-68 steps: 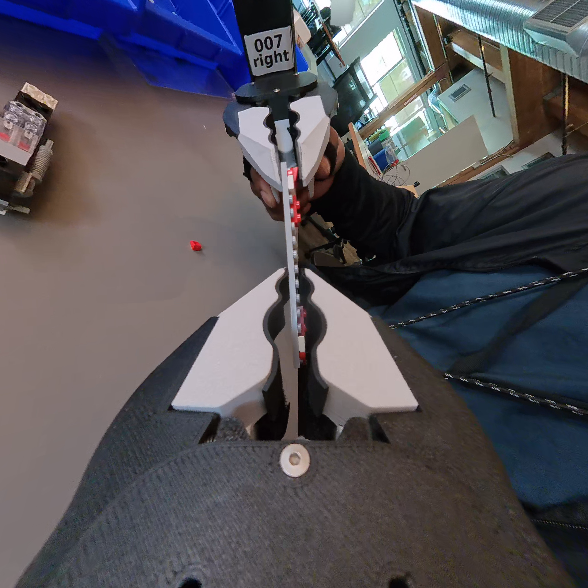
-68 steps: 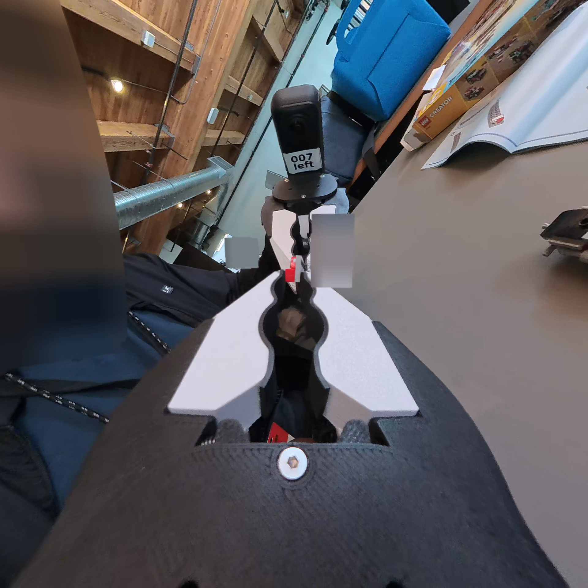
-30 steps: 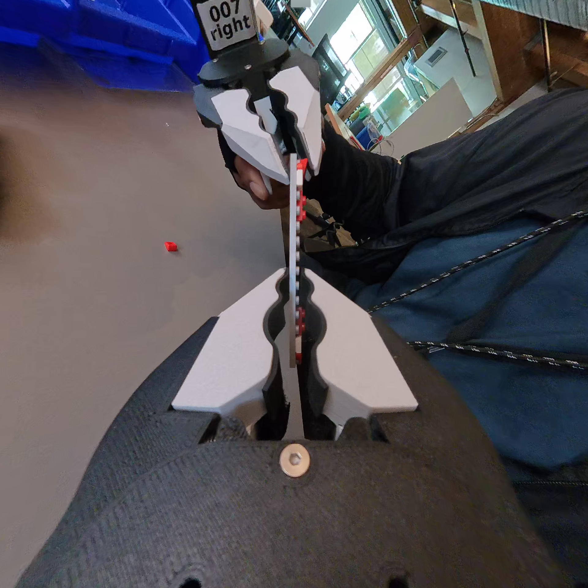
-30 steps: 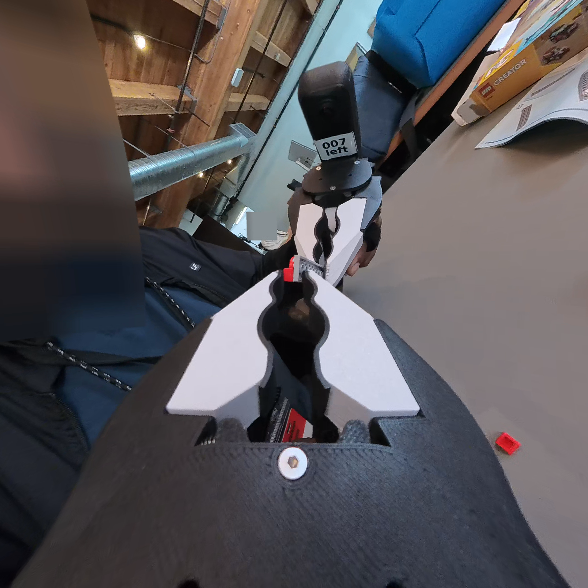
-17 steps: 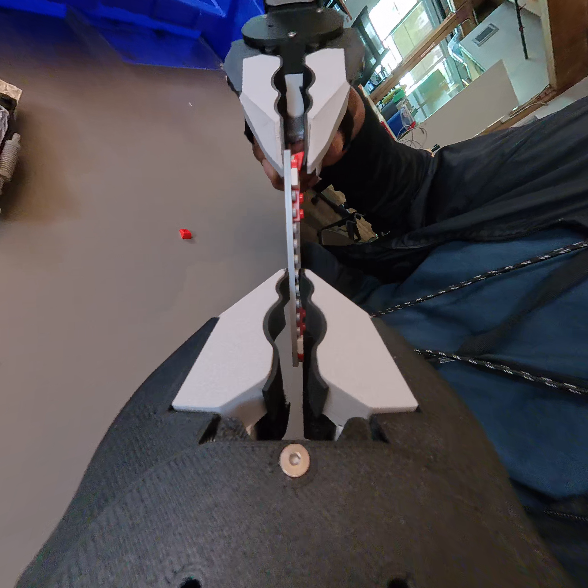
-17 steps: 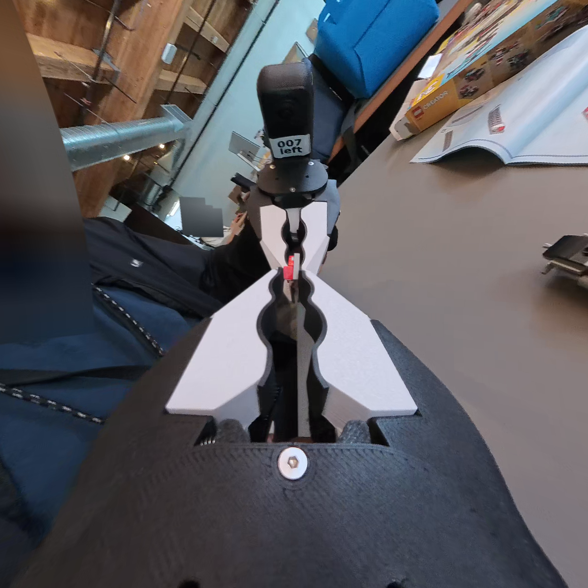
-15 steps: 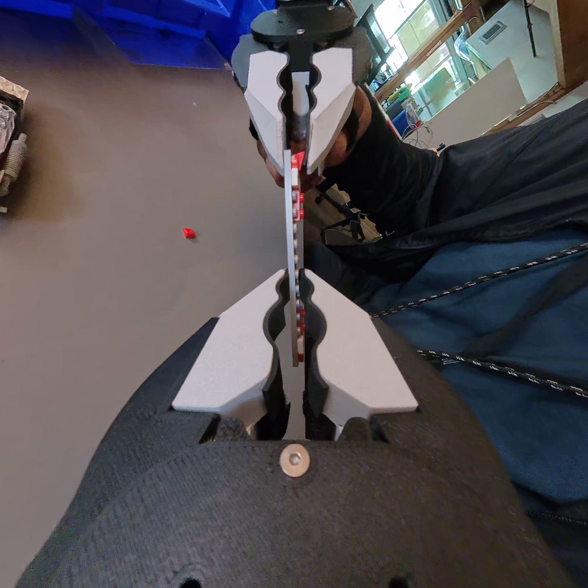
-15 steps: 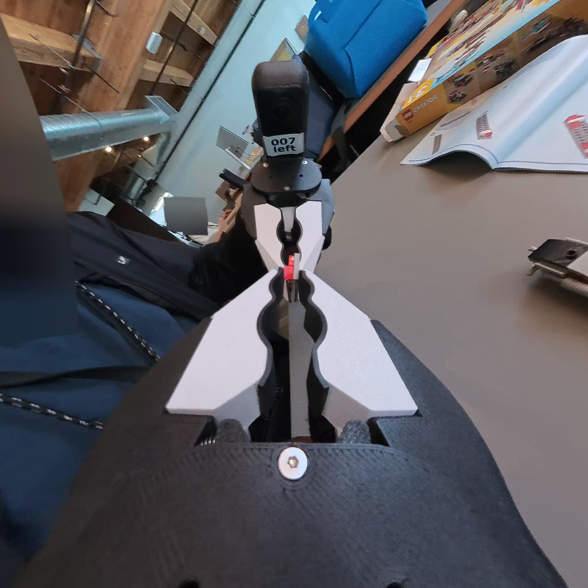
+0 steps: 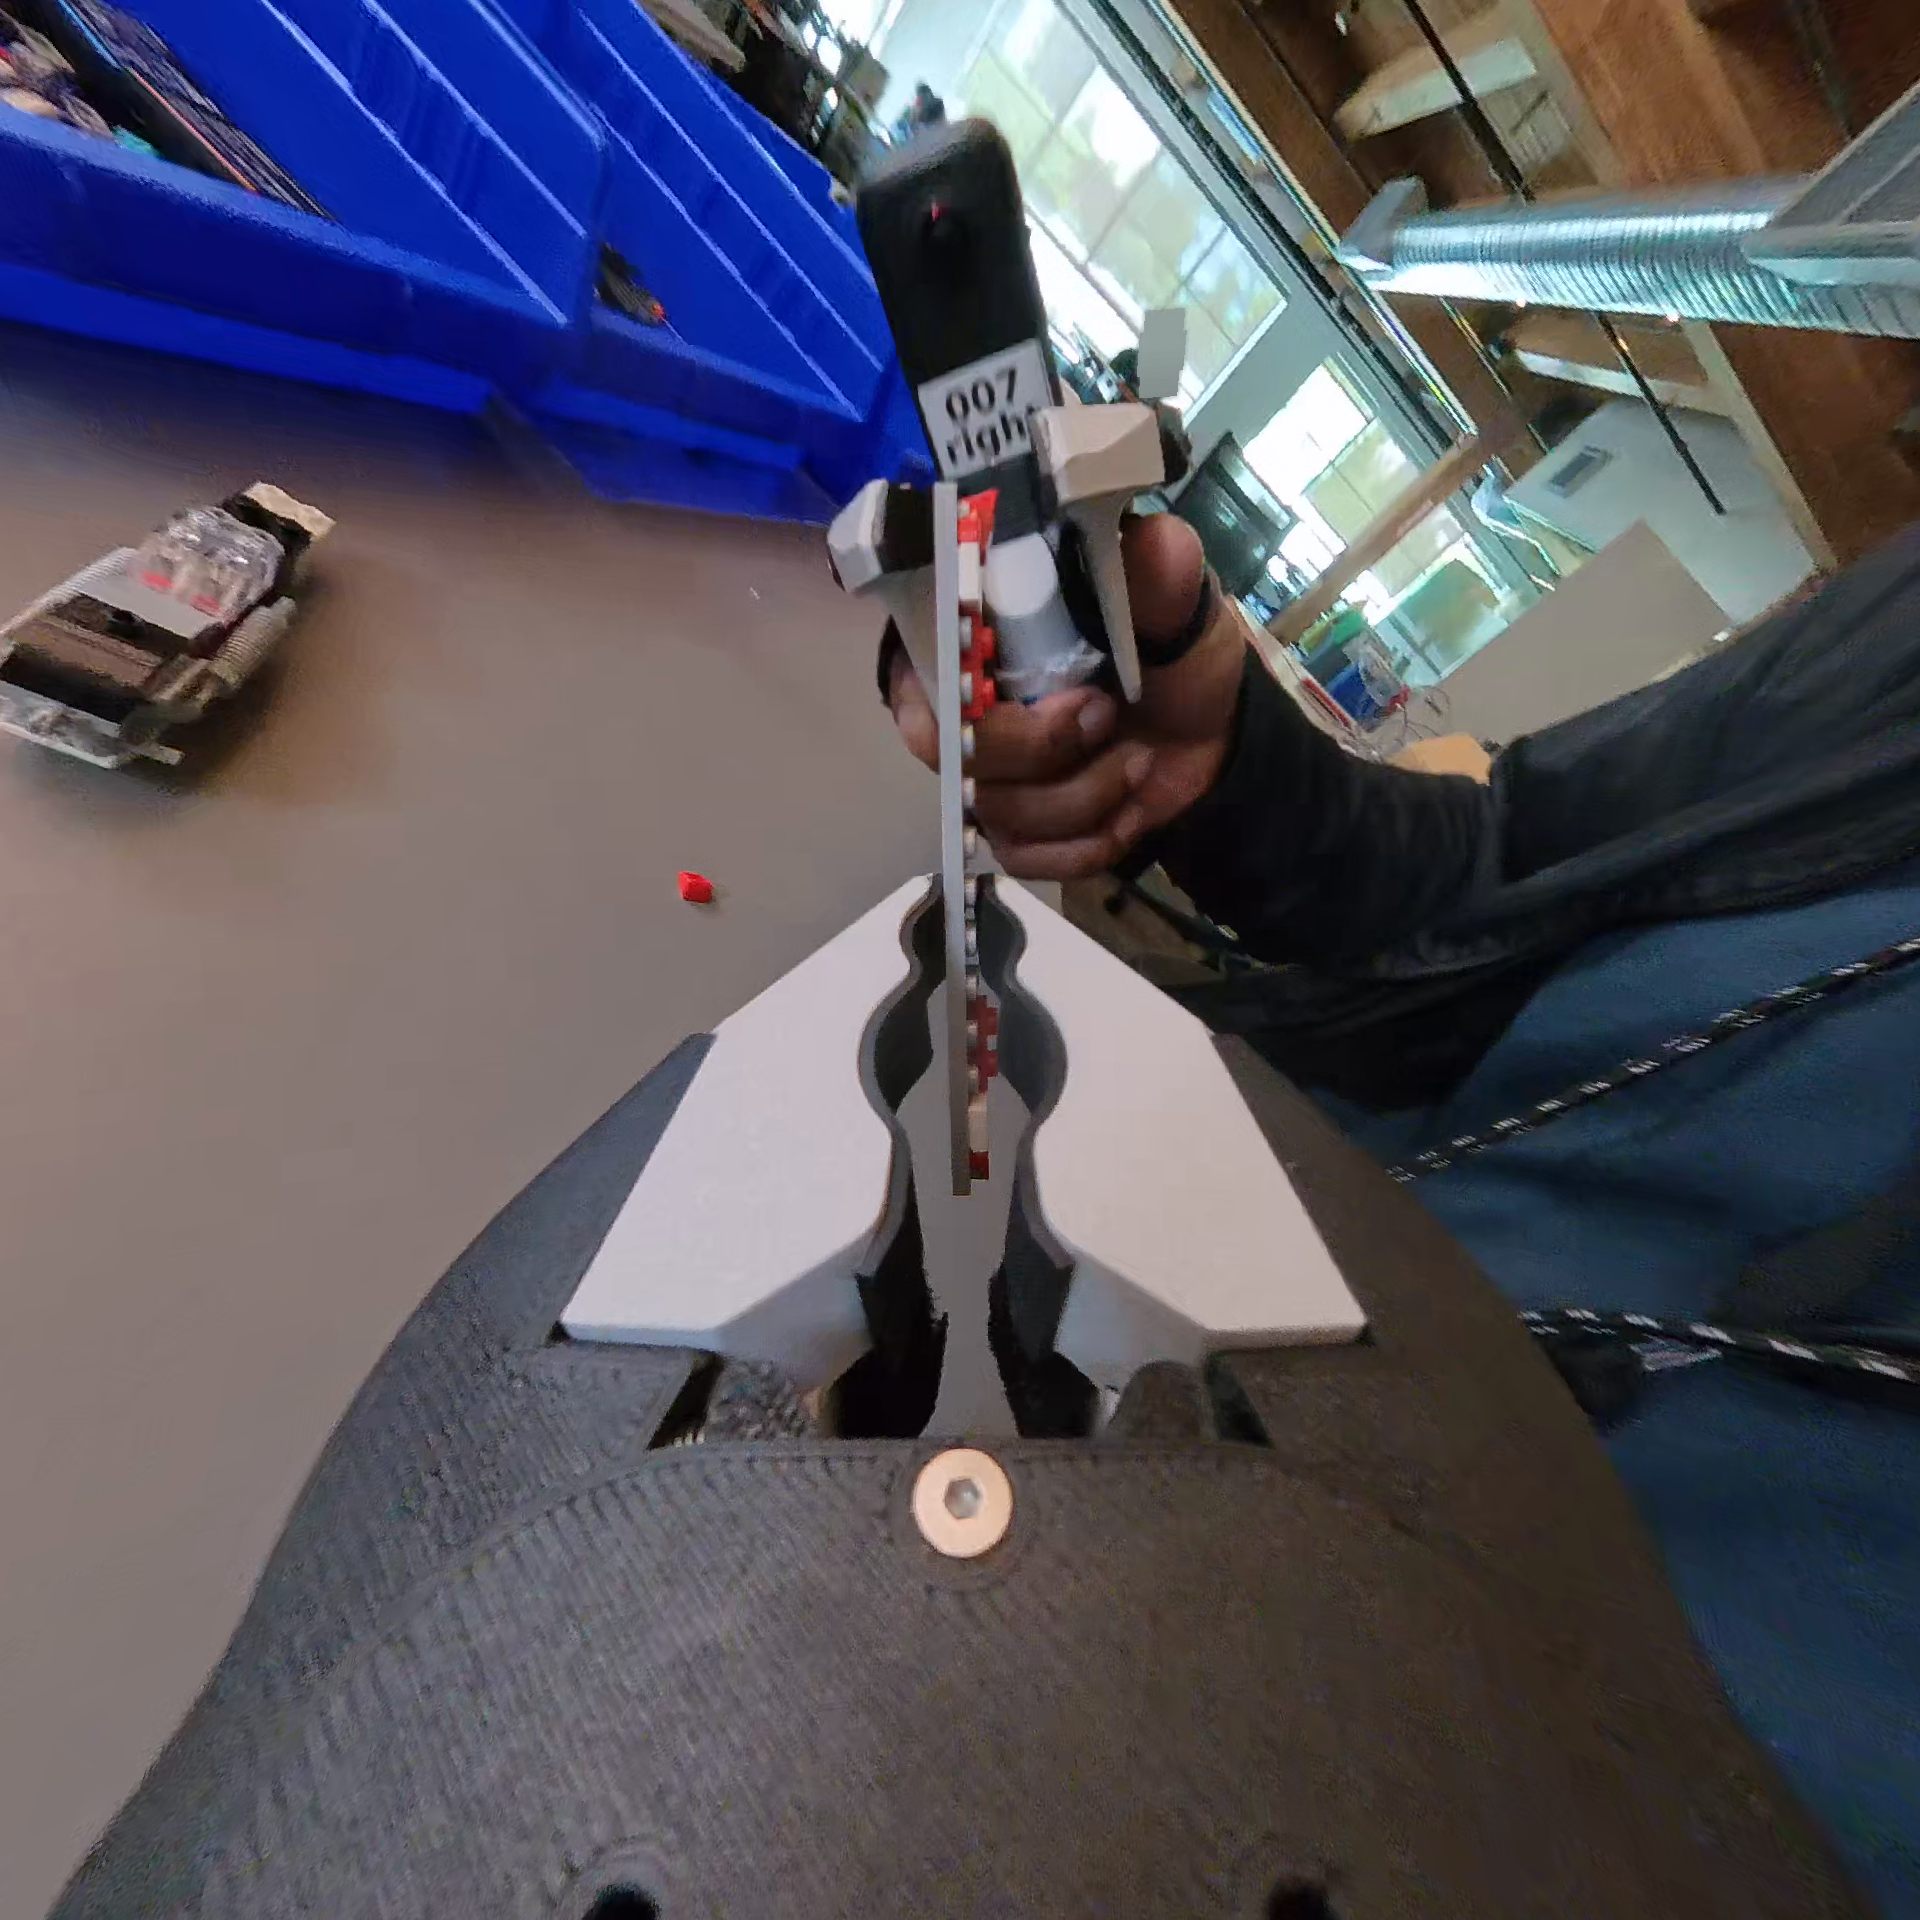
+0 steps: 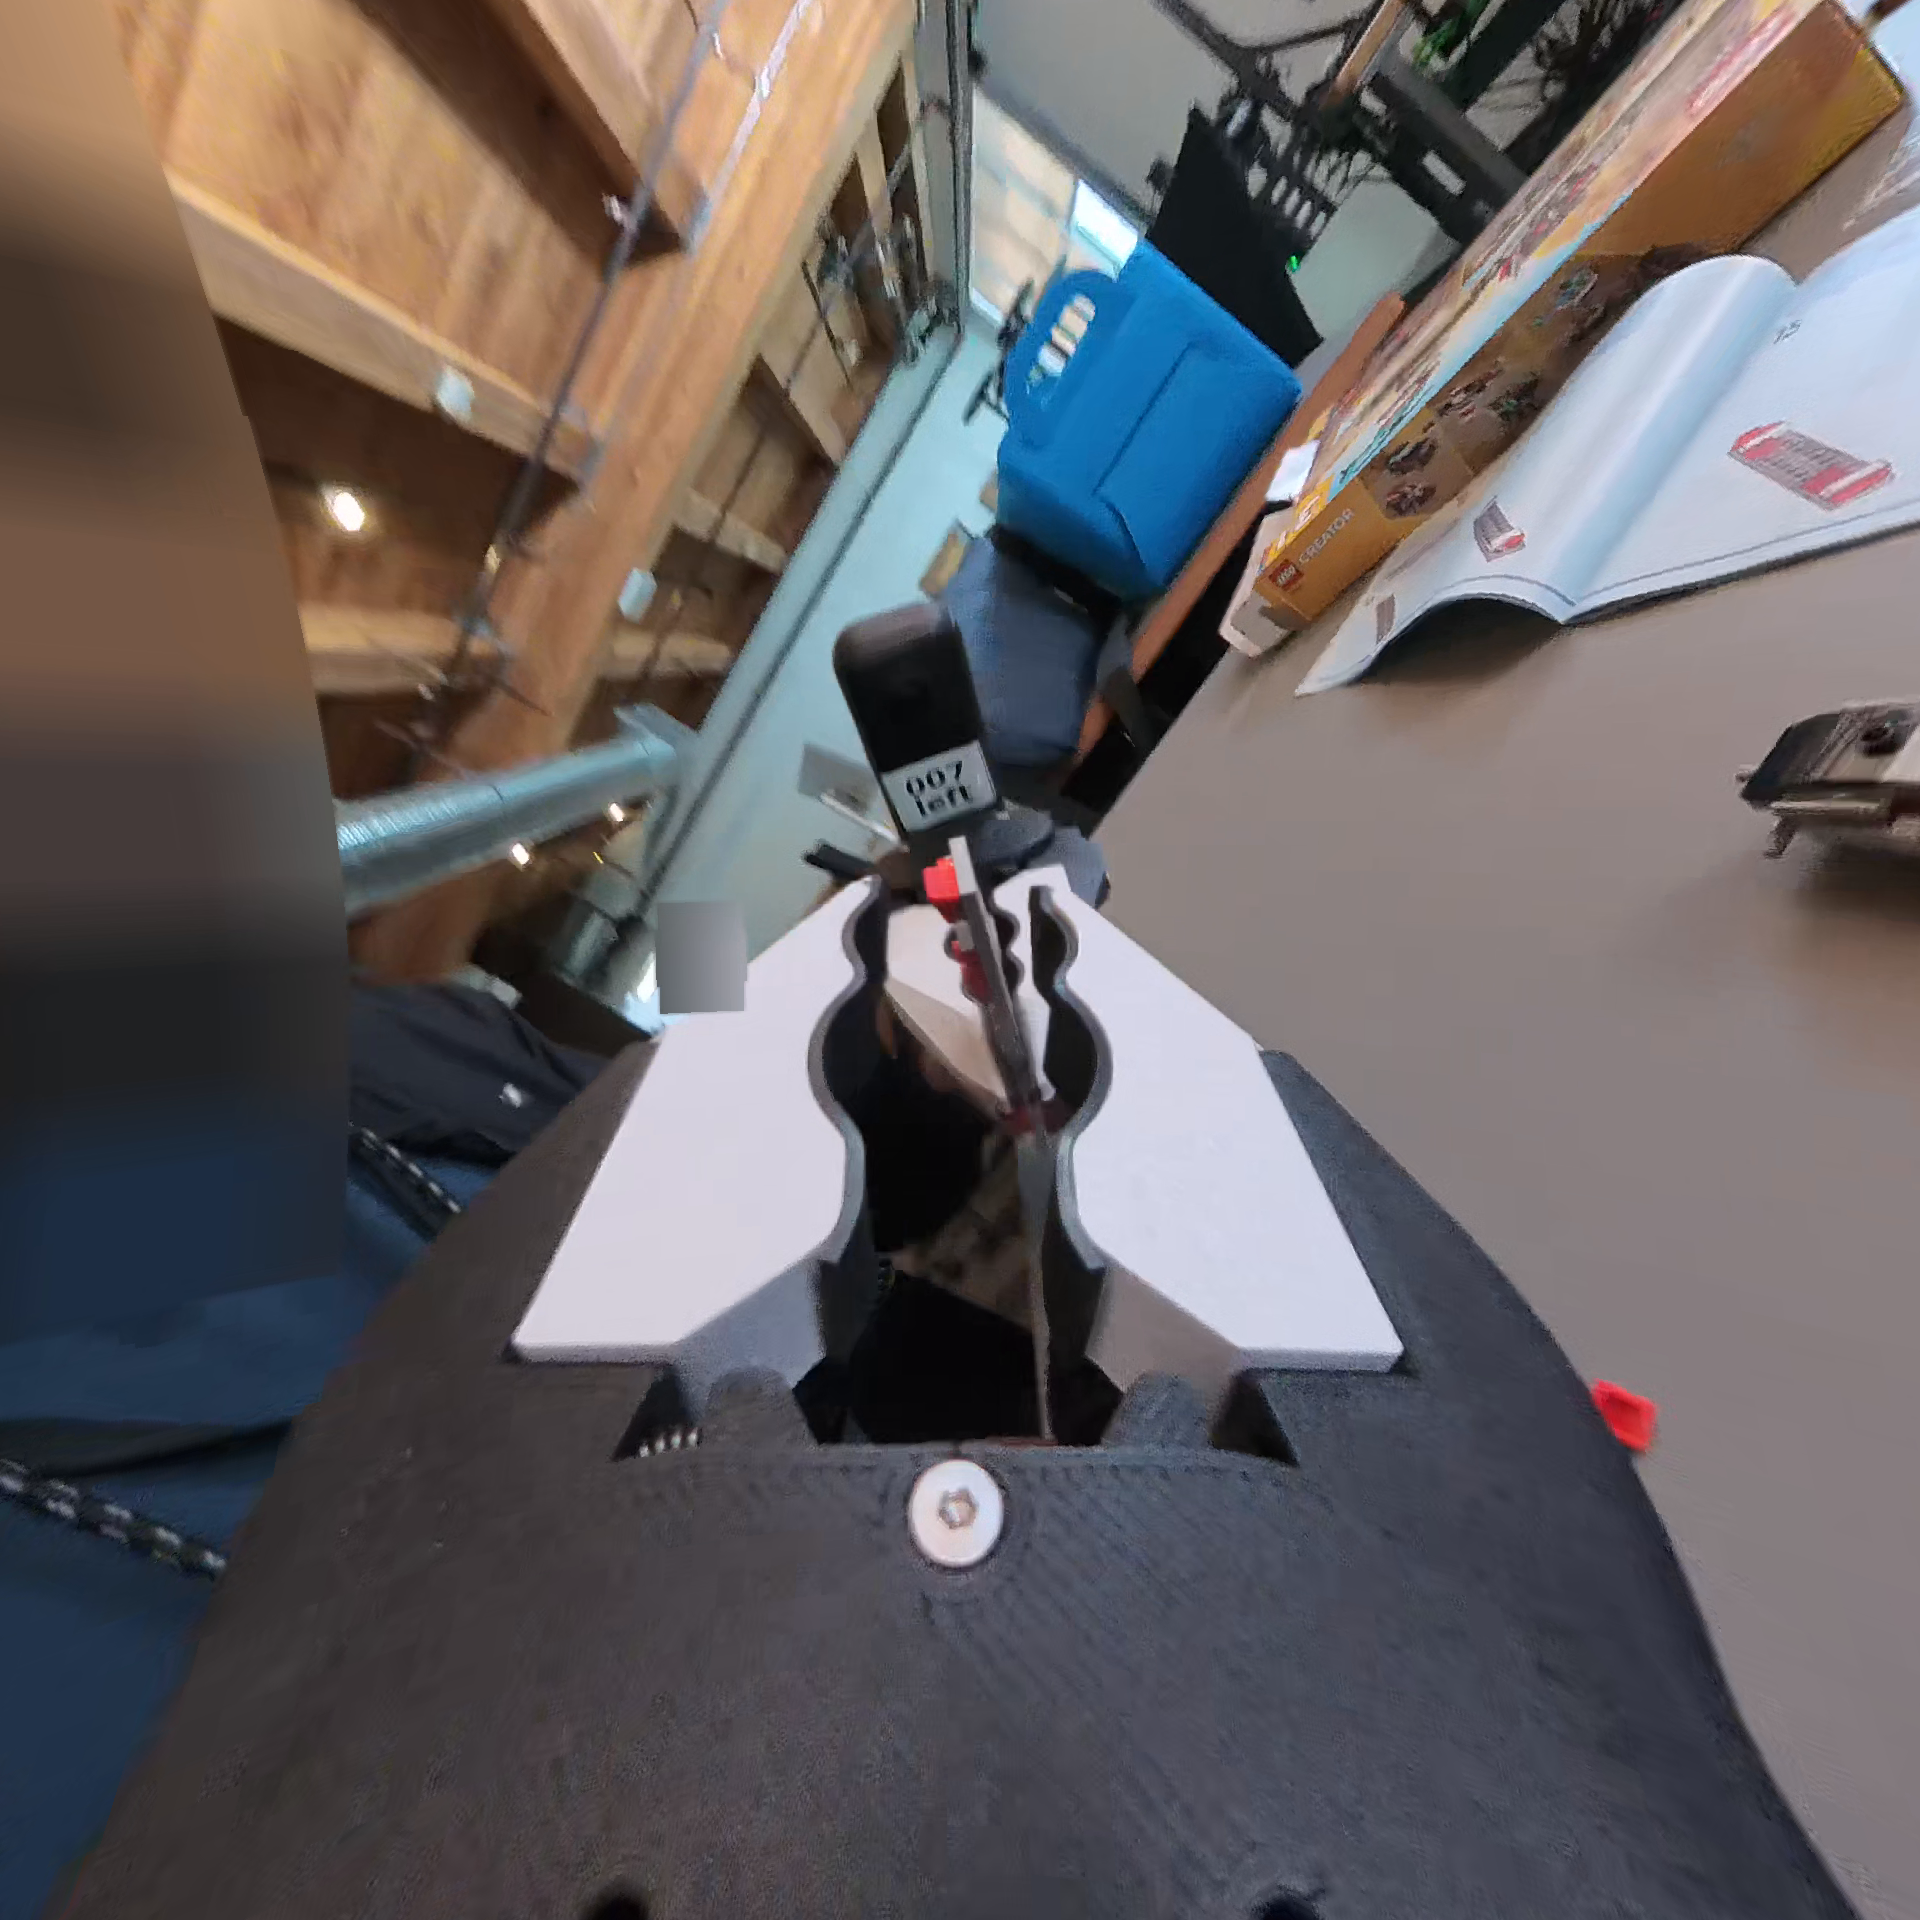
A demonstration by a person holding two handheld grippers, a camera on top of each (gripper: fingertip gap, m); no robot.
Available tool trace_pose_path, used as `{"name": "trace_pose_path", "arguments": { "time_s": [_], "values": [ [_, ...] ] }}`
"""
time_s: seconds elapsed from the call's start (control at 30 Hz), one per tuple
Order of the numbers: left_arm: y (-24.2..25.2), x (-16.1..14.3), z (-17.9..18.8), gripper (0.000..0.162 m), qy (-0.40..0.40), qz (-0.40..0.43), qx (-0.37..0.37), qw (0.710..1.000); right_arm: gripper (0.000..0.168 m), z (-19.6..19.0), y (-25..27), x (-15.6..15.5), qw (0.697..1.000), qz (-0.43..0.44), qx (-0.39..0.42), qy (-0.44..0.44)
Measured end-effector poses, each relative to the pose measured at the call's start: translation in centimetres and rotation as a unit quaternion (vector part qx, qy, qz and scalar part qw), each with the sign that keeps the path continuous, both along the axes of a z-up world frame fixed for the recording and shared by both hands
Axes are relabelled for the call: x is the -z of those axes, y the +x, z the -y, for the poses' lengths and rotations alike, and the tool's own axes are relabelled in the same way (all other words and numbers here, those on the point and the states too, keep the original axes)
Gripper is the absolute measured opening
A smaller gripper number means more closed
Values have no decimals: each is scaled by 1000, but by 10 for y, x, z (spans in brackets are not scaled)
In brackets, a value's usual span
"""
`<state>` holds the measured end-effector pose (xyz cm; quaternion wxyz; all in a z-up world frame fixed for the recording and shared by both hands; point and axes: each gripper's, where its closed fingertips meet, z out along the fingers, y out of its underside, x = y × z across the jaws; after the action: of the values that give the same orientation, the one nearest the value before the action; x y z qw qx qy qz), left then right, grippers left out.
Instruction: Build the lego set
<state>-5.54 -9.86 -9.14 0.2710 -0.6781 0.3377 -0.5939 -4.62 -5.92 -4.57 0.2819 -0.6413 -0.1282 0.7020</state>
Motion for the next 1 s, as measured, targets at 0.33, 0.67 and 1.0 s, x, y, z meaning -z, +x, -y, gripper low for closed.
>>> {"name": "trace_pose_path", "arguments": {
  "time_s": [0.33, 0.67, 1.0],
  "values": [
    [4, 4, -3, 3, 68, -1, -38, 997, 20, 0, -2, 0, 997, -53, 26, -56],
    [4, 3, -1, 3, 91, -8, -29, 995, 12, 5, 0, -5, 997, -58, 10, -42],
    [9, 7, 4, 3, 55, -39, -15, 998, 11, 6, -1, -2, 999, -26, 15, -27]
  ]
}}
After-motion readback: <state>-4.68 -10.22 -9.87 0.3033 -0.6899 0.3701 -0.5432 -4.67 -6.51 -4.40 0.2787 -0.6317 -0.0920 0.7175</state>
